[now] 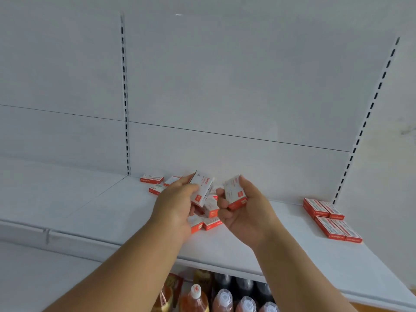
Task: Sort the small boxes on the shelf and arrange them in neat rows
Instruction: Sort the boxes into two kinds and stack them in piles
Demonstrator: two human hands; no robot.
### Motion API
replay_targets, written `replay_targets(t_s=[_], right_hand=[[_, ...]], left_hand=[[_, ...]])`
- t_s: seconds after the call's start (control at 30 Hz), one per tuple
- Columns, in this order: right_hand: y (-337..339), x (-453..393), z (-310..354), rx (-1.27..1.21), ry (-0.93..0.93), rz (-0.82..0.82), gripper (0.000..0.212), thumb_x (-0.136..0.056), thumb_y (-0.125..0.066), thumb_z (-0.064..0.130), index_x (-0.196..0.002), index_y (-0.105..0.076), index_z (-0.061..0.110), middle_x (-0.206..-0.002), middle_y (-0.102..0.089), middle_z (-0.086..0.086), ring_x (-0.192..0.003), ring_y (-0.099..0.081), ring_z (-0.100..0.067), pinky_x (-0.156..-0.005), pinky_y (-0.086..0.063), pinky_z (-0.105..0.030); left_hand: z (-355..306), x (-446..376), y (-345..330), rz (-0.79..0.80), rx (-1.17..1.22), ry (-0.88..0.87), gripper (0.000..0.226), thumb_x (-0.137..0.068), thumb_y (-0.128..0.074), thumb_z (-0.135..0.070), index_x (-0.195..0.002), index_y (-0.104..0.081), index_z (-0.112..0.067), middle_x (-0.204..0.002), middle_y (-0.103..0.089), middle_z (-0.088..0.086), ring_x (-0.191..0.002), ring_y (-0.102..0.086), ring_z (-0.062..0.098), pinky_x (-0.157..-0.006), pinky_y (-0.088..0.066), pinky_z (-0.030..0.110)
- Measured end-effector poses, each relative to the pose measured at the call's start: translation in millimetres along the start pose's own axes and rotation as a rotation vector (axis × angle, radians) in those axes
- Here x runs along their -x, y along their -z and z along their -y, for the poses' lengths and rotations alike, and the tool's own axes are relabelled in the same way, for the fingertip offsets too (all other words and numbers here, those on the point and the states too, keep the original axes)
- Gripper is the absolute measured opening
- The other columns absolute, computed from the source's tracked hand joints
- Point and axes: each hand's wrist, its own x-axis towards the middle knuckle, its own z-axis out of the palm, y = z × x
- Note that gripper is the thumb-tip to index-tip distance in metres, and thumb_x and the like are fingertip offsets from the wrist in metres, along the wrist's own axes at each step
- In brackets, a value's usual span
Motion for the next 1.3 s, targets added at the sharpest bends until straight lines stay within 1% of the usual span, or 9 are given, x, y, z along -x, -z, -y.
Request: replay_targets(t_s=[0.13, 0.2, 0.33, 0.5, 0.6, 0.77, 0.87, 1.07, 1.3], right_hand=[[-15, -4, -13, 0.138, 0.030, -0.052, 0.052, -0.099, -0.041, 0.040, -0.089, -0.072, -0.001, -0.084, -0.063, -0.020, -0.055, -0.051, -0.022, -0.042, -0.042, -0.025], [-25, -5, -20, 0.172, 0.067, -0.153, 0.034, -0.098, -0.049, 0.033, -0.093, -0.065, 0.003, -0.076, -0.065, -0.016, -0.056, -0.050, -0.021, -0.042, -0.047, -0.026], [-46, -19, -34, 0.378, 0.110, -0.217, 0.022, -0.098, -0.056, 0.026, -0.094, -0.067, 0.007, -0.077, -0.072, -0.012, -0.059, -0.062, -0.018, -0.073, -0.057, -0.035], [-85, -58, -61, 0.854, 0.241, -0.297, 0.020, -0.094, -0.060, 0.023, -0.114, -0.056, 0.024, -0.096, -0.072, -0.008, -0.071, -0.070, -0.031, -0.070, -0.056, -0.037], [-116, -91, -77, 0.923, 0.251, -0.322, 0.026, -0.089, -0.062, 0.013, -0.112, -0.052, 0.021, -0.097, -0.071, -0.010, -0.065, -0.065, -0.025, -0.059, -0.053, -0.034], [-154, -159, -113, 1.018, 0.211, -0.365, 0.023, -0.088, -0.065, 0.009, -0.109, -0.057, 0.013, -0.087, -0.074, -0.012, -0.063, -0.072, -0.025, -0.072, -0.061, -0.044], [-166, -183, -125, 1.173, 0.135, -0.453, 0.015, -0.092, -0.059, 0.008, -0.106, -0.058, 0.012, -0.093, -0.073, -0.013, -0.055, -0.069, -0.019, -0.052, -0.058, -0.028], [-168, -226, -135, 1.300, 0.044, -0.521, 0.025, -0.084, -0.064, 0.004, -0.109, -0.063, 0.000, -0.102, -0.069, -0.019, -0.062, -0.064, -0.020, -0.047, -0.055, -0.023], [-160, -263, -141, 1.720, -0.096, -0.584, 0.015, -0.085, -0.062, 0.014, -0.070, -0.058, 0.011, -0.076, -0.070, -0.007, -0.056, -0.064, -0.019, -0.047, -0.050, -0.023]], left_hand=[[-5, 6, 20, -0.093, -0.020, -0.027, 0.022, -0.086, -0.064, -0.023, -0.086, -0.075, -0.042, -0.100, -0.075, -0.001, -0.094, -0.069, 0.024, -0.071, -0.058, 0.039], [-8, 8, 32, -0.125, 0.005, -0.032, 0.019, -0.089, -0.065, -0.019, -0.096, -0.074, -0.035, -0.094, -0.076, 0.000, -0.084, -0.071, 0.020, -0.057, -0.056, 0.031], [-17, 2, 63, -0.145, 0.019, -0.072, 0.018, -0.090, -0.064, -0.007, -0.093, -0.070, -0.023, -0.087, -0.077, 0.005, -0.074, -0.069, 0.018, -0.051, -0.046, 0.025], [-42, -37, 120, -0.134, -0.090, -0.076, 0.023, -0.089, -0.061, -0.004, -0.107, -0.065, -0.017, -0.100, -0.073, 0.010, -0.083, -0.069, 0.023, -0.067, -0.054, 0.035], [-62, -72, 159, -0.090, -0.216, -0.073, 0.029, -0.089, -0.060, -0.002, -0.110, -0.061, -0.021, -0.105, -0.071, 0.009, -0.084, -0.071, 0.025, -0.067, -0.057, 0.035], [-90, -127, 208, 0.001, -0.487, -0.120, 0.032, -0.088, -0.061, -0.002, -0.112, -0.058, -0.022, -0.104, -0.070, 0.006, -0.074, -0.074, 0.020, -0.064, -0.061, 0.035], [-88, -160, 223, 0.058, -0.674, -0.121, 0.026, -0.087, -0.063, -0.004, -0.106, -0.058, -0.021, -0.099, -0.071, 0.006, -0.066, -0.074, 0.018, -0.066, -0.062, 0.039], [-73, -214, 230, 0.132, -0.955, -0.174, 0.019, -0.082, -0.068, -0.015, -0.095, -0.059, -0.026, -0.091, -0.066, -0.004, -0.078, -0.072, 0.019, -0.074, -0.061, 0.042], [-68, -246, 235, 0.144, -1.245, -0.261, 0.006, -0.081, -0.062, -0.017, -0.079, -0.068, -0.016, -0.078, -0.069, 0.001, -0.079, -0.067, 0.023, -0.060, -0.045, 0.026]])
